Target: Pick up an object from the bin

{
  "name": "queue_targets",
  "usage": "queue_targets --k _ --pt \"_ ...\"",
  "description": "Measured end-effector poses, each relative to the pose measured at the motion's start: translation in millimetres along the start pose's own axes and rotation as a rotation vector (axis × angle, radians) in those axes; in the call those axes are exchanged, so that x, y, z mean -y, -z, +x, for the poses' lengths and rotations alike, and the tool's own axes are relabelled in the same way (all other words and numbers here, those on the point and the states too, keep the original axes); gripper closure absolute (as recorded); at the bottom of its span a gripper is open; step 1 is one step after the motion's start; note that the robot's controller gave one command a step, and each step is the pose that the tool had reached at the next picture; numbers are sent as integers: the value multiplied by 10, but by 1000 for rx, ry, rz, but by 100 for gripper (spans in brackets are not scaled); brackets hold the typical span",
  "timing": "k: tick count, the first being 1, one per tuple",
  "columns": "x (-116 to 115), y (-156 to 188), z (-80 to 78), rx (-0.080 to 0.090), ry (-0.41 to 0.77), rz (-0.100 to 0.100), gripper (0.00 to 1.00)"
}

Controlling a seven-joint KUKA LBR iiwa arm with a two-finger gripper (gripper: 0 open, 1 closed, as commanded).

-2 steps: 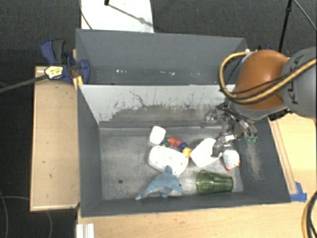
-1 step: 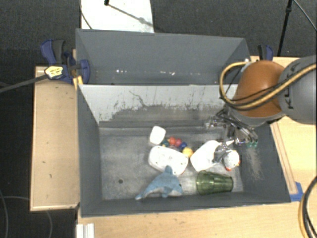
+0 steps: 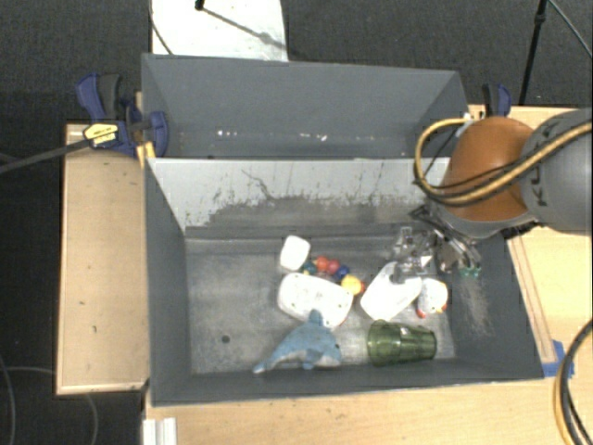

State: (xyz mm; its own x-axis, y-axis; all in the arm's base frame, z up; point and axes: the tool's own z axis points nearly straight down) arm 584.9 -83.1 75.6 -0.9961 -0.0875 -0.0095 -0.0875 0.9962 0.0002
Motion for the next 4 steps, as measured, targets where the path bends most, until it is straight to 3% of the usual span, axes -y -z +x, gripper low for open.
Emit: queue_targets --k 2,4 --pt "-4 49 15 -3 0 -1 100" --pt "-5 490 24 -10 -1 -1 100"
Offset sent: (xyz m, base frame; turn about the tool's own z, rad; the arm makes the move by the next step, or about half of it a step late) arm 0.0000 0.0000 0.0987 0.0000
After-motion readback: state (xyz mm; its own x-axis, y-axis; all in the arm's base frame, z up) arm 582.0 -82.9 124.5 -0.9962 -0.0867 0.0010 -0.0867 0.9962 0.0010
